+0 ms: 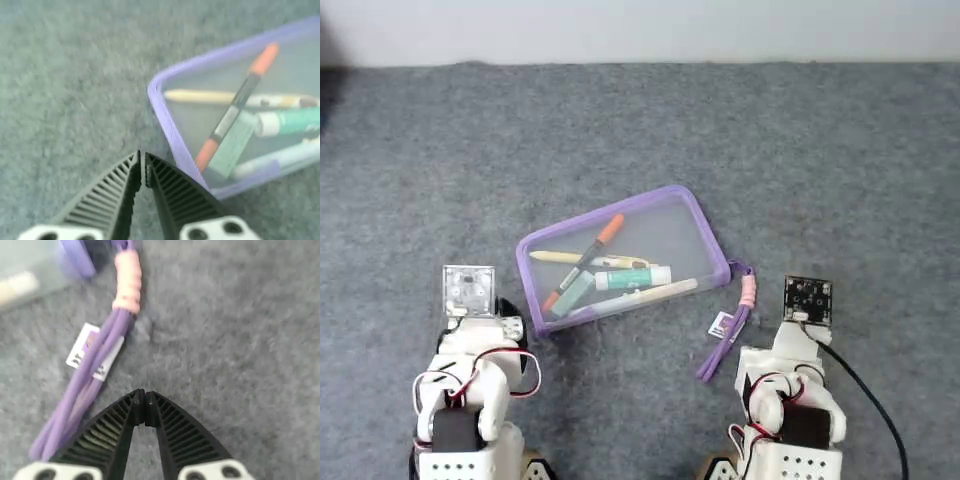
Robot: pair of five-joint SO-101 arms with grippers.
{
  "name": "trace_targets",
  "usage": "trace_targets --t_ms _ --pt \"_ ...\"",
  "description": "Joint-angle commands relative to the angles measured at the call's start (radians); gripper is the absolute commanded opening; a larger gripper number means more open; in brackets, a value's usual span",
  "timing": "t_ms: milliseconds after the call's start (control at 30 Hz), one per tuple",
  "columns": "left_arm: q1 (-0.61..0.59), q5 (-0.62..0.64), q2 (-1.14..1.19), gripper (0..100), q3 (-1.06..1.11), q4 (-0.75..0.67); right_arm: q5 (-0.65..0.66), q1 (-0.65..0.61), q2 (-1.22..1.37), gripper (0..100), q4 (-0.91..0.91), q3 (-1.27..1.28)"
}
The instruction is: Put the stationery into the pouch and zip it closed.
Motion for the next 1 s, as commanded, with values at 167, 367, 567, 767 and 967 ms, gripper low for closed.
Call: trace_targets --t_ms 167,367,567,767,967 --pt "-0.006 0.002 -0.011 2 0.015 -0.02 0.006 0.01 -0.019 0.9 -0.008 0.02" --pt "0.0 0.003 -0.011 2 0.015 -0.018 0.008 0.007 -0.019 0.9 -0.008 0.02" --pt "-0.003 0.003 -0.008 2 0.015 0.021 0.008 0.005 -0.019 0.9 -0.008 0.02" --pt "-0.005 0.002 -0.012 2 0.015 0.147 0.008 0.005 -0.019 0.9 -0.008 0.02" --pt "-0.005 0.002 -0.012 2 0.015 0.147 0.008 0.005 -0.019 0.9 -0.008 0.02"
